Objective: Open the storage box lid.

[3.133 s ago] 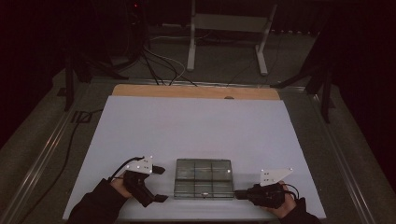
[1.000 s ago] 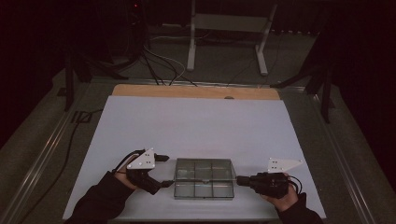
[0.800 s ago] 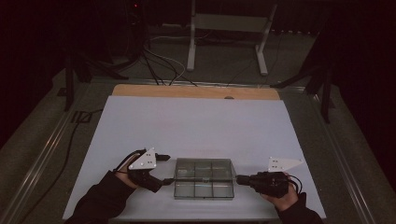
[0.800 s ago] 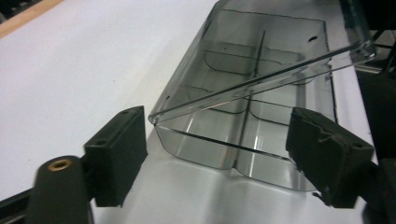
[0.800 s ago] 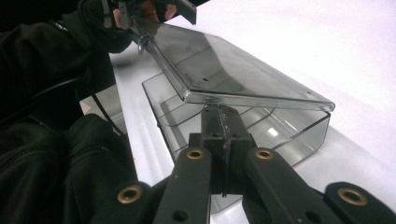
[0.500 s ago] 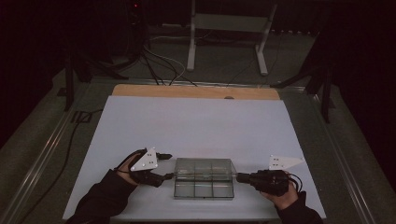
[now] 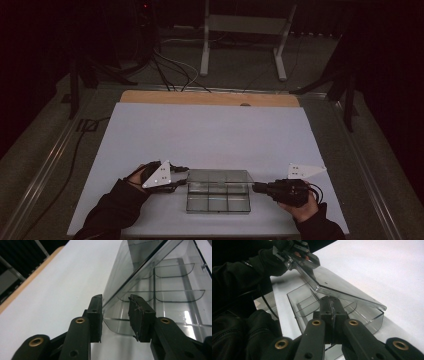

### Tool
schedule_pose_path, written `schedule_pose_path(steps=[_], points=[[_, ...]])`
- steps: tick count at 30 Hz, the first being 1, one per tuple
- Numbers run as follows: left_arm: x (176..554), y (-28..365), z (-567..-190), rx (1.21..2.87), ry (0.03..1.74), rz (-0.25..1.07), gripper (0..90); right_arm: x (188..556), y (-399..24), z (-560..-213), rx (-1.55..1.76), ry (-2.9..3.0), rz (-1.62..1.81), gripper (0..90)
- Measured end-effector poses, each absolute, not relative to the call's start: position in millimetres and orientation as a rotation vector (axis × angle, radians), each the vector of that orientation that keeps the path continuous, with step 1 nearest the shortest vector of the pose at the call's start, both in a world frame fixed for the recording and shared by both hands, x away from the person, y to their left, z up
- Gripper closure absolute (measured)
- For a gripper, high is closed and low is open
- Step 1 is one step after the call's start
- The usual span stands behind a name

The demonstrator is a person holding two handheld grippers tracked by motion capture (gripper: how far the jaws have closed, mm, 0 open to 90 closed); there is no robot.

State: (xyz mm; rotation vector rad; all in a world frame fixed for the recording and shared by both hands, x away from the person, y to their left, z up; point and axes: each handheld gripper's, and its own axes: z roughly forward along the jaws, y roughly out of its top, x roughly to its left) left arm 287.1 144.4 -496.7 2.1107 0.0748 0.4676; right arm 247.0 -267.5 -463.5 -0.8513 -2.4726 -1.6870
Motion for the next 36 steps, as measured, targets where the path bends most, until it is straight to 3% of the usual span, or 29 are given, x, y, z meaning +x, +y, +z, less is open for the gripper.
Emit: schedule_pose_path(steps=[8, 23, 33, 36], points=[[289.1, 142.1, -496.8, 2.089, 0.057, 0.481, 77.5, 246.9, -267.5, -463.4, -0.849, -2.477, -1.685, 90.0], [289.6, 141.7, -495.9, 2.101, 0.031, 0.495, 78.8, 244.4, -270.9, -470.9, -0.824, -2.516, -1.633, 88.3], [291.6, 141.9, -494.4, 2.101, 0.045, 0.480, 79.8, 254.9, -279.4, -486.2, -0.872, -2.611, -1.620, 53.9], [292.4, 142.0, -493.7, 2.101, 0.052, 0.475, 80.2, 259.6, -275.8, -489.5, -0.874, -2.657, -1.618, 51.5]])
